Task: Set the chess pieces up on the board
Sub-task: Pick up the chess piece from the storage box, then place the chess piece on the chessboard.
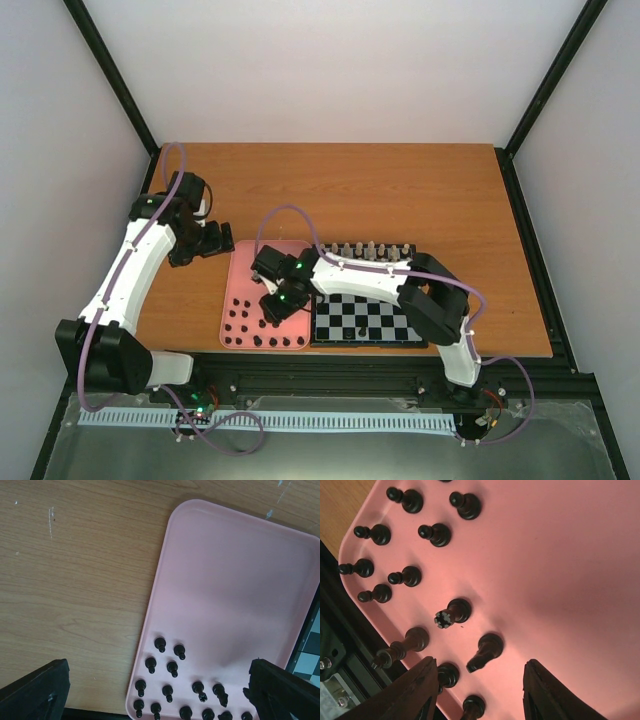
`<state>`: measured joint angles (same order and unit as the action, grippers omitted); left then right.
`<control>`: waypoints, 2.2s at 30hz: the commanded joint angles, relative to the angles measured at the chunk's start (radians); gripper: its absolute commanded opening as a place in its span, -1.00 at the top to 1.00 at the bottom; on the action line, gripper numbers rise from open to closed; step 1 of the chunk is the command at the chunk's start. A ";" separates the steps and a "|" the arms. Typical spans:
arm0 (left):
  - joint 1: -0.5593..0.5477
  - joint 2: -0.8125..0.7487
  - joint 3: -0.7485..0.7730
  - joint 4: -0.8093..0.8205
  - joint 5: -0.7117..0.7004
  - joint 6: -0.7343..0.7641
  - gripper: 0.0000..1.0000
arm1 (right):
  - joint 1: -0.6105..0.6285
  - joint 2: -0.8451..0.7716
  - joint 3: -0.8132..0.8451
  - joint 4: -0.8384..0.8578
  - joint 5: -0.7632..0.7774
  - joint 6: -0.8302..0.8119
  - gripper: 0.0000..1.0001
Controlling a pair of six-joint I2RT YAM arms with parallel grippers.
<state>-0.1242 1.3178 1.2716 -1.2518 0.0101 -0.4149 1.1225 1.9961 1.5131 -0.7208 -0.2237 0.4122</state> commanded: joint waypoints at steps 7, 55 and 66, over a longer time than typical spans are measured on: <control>0.008 -0.033 -0.018 0.012 -0.005 -0.009 -1.00 | 0.031 0.069 0.045 -0.021 -0.014 -0.013 0.12; 0.008 -0.066 -0.033 0.007 0.018 0.001 -1.00 | 0.028 -0.127 0.055 -0.192 0.126 0.054 0.76; 0.008 -0.064 -0.044 0.027 0.035 -0.005 -1.00 | -0.007 -0.364 -0.291 -0.155 0.146 0.139 0.77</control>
<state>-0.1242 1.2713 1.2243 -1.2488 0.0315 -0.4149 1.1316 1.6676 1.3060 -0.8841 -0.0990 0.5060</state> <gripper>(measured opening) 0.999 0.120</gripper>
